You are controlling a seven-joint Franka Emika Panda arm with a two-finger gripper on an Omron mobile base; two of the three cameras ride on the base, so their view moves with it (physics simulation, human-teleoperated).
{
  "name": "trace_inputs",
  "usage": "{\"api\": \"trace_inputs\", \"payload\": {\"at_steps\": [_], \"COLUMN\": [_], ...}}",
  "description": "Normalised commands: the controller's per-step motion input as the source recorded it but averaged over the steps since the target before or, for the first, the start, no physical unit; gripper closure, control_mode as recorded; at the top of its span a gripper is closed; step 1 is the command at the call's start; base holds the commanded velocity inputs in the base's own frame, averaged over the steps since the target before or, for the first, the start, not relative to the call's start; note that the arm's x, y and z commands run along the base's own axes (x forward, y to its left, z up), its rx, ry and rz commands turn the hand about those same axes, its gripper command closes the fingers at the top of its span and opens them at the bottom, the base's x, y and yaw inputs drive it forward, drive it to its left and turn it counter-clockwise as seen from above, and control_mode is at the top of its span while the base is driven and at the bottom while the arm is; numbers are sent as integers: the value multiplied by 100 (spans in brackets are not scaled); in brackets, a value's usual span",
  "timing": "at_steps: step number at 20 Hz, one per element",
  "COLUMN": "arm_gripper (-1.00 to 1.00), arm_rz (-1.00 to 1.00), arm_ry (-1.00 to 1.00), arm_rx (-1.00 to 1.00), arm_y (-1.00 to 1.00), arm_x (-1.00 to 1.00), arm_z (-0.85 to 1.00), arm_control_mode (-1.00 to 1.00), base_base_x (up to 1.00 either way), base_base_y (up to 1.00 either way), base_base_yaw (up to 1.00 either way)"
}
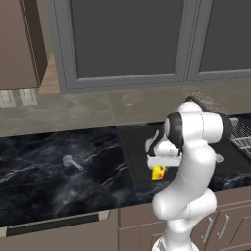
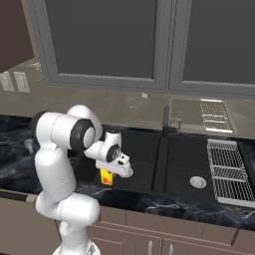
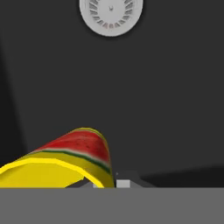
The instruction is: Move any existing items from the left basin to the right basin for drying. Then move the measuring cup from the counter to the left basin of the sink for washing.
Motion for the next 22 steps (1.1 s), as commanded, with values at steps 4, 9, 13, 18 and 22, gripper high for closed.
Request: {"api": "trace_inputs", "payload": {"at_steps": [4, 9, 13, 18, 22], "arm_gripper": [100, 100, 100, 100, 100], "arm_rz": [-10, -11, -11, -11, -11], "arm_ry": [-11, -8, -7, -6, -7], "arm_rx": [0, 0, 0, 0, 0], "arm_y": [-19, -18, -16, -24, -29], "arm_x": [0, 0, 0, -6, -9], "arm_z": [71, 81, 79, 57, 47], "arm_control_mode": [-100, -100, -100, -100, -100], "base_base_x": [0, 0, 0, 0, 0], "base_base_y": [0, 0, 0, 0, 0], "base_base_yaw": [0, 0, 0, 0, 0]}}
